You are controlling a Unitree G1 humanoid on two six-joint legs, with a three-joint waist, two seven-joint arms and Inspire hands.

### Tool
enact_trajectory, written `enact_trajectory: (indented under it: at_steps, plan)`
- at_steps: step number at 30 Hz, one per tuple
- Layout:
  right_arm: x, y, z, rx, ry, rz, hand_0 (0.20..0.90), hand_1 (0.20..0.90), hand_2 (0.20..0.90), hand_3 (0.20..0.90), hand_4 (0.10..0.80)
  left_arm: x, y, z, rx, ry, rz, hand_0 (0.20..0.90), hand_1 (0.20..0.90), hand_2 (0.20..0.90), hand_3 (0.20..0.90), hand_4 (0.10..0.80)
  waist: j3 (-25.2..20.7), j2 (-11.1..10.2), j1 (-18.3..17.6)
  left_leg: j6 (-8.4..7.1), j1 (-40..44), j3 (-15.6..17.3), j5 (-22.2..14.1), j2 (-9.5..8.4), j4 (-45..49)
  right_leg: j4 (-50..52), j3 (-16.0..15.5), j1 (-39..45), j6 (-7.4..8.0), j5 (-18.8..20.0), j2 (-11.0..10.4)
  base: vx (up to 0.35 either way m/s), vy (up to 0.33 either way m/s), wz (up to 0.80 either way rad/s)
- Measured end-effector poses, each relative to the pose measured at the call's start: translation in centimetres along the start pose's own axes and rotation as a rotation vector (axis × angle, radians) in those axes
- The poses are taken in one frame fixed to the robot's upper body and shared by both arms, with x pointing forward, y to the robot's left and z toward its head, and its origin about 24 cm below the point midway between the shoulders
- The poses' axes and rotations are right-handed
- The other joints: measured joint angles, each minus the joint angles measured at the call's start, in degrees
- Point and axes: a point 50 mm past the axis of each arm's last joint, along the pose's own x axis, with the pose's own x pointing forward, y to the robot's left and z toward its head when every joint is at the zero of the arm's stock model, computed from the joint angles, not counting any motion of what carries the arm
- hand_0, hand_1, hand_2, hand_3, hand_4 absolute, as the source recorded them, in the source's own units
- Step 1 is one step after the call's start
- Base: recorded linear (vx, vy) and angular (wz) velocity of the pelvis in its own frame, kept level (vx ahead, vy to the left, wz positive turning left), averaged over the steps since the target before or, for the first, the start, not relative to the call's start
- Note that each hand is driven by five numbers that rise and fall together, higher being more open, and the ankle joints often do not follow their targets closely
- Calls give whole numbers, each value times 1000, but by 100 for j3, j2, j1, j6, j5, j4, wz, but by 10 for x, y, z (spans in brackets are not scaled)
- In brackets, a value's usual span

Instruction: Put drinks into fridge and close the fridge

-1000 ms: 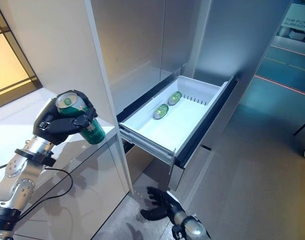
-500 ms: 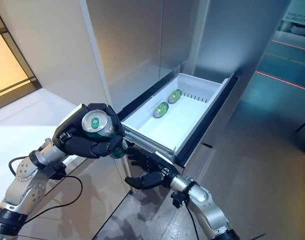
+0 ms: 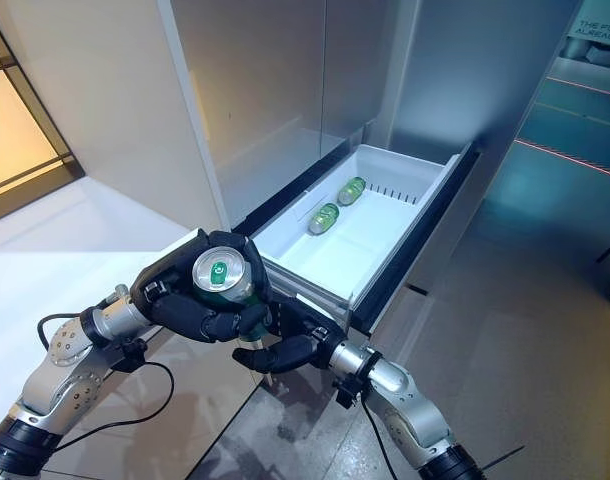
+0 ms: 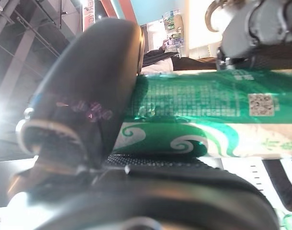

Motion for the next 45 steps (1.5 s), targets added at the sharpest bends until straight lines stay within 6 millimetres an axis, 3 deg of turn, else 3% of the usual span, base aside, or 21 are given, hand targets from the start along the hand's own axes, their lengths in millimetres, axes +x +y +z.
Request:
enact_trajectory:
  at_steps: [7,23,24,25,26,43,45]
  plan:
    - [10,-1,22,-62,-37,70,900,900,900,900,800,3,-7,-9,-44,40,-37,300,300,300,200,100,0,4,47,-1,0,-6,1,0,0,0,-6,6,0,0,1,0,0,0]
    - [10,-1,22,-39,28,92,900,900,900,900,800,4,-8,-15,-76,86,-33,300,300,300,200,100,1,4,150,-2,-1,-39,3,-8,1,0,-28,44,4,-4,-2,-1,-2,1]
    - [10,-1,21,-26,35,94,827,827,827,815,715,4,-9,-15,-79,92,-33,300,300,300,200,100,1,4,151,-2,-1,-40,3,-9,1,0,-29,44,4,-4,-2,0,0,0]
    - [10,-1,20,-18,41,95,404,404,404,321,221,4,-9,-16,-82,96,-33,300,300,300,200,100,1,4,151,-2,-1,-41,3,-8,1,0,-30,45,4,-4,-3,0,0,0]
    - [10,-1,20,-8,44,96,300,300,300,200,100,4,-9,-16,-85,99,-33,300,300,300,200,100,1,4,152,-2,-1,-41,3,-8,1,0,-30,45,4,-4,-3,0,0,0]
    - [8,-3,18,-45,79,91,300,300,300,200,100,5,-9,-21,-174,95,5,302,302,302,203,103,1,2,147,-4,13,-44,7,-7,1,0,-33,60,4,-4,-1,0,0,0]
    - [8,-3,19,-47,78,87,300,300,300,200,100,5,-9,-21,-178,95,8,521,521,521,458,358,2,2,147,-4,14,-44,7,-7,1,0,-33,61,4,-4,-1,0,0,0]
